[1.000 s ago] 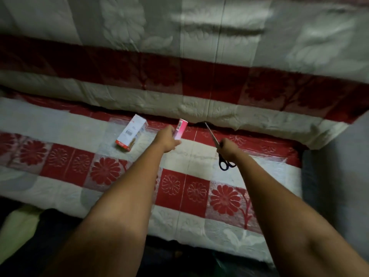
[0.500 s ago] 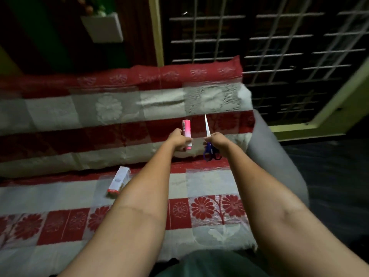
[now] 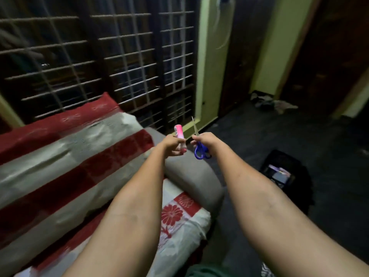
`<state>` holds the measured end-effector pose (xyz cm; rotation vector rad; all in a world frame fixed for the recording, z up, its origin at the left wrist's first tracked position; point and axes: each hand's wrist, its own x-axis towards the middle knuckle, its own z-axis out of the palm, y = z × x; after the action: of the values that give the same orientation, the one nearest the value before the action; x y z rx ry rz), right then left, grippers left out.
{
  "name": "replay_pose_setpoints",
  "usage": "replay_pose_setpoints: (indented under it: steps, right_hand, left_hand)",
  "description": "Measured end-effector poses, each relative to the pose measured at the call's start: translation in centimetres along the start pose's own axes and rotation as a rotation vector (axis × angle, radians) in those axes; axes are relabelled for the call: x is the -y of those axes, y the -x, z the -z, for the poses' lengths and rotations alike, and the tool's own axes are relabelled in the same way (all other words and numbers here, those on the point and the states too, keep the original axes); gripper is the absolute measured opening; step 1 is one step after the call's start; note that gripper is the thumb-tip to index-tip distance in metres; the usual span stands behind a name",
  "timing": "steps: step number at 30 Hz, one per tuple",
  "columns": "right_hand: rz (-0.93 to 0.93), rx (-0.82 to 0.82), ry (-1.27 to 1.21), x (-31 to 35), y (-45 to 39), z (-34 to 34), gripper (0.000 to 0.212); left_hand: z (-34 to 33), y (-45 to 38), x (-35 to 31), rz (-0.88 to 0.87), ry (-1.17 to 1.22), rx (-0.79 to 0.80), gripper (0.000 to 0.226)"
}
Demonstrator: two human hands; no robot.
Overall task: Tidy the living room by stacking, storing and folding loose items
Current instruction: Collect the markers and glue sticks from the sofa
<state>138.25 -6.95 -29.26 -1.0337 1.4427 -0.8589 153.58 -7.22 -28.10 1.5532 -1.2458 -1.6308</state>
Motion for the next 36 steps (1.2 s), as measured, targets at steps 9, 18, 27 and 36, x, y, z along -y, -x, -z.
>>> replay_pose_setpoints:
  steps: [9, 18, 27, 36]
  right_hand:
    - [-0.054, -0.319, -0.163, -3.4, 1.0, 20.3, 0.022]
    - [-0.152, -0.527, -0.192, -6.8, -1.1, 40.2, 0.020]
    - [-0.208, -0.563, -0.198, -9.2, -6.6, 52.1, 0.022]
    - [-0.183, -0.600, -0.135, -7.5, -17.8, 63.9, 0.031]
  left_hand:
    - [-21.2, -7.2, -5.9, -0.070, -0.192, 0.406, 0.004]
    - [-40.7, -13.9, -10.6, -0.085, -0.260, 0.532, 0.005]
    - [-52.0, -22.9, -13.4, 0.011, -0.293, 0.621, 0.010]
    - [-61.5, -36.7, -19.7, -0.022, -0.395, 0.602, 0.018]
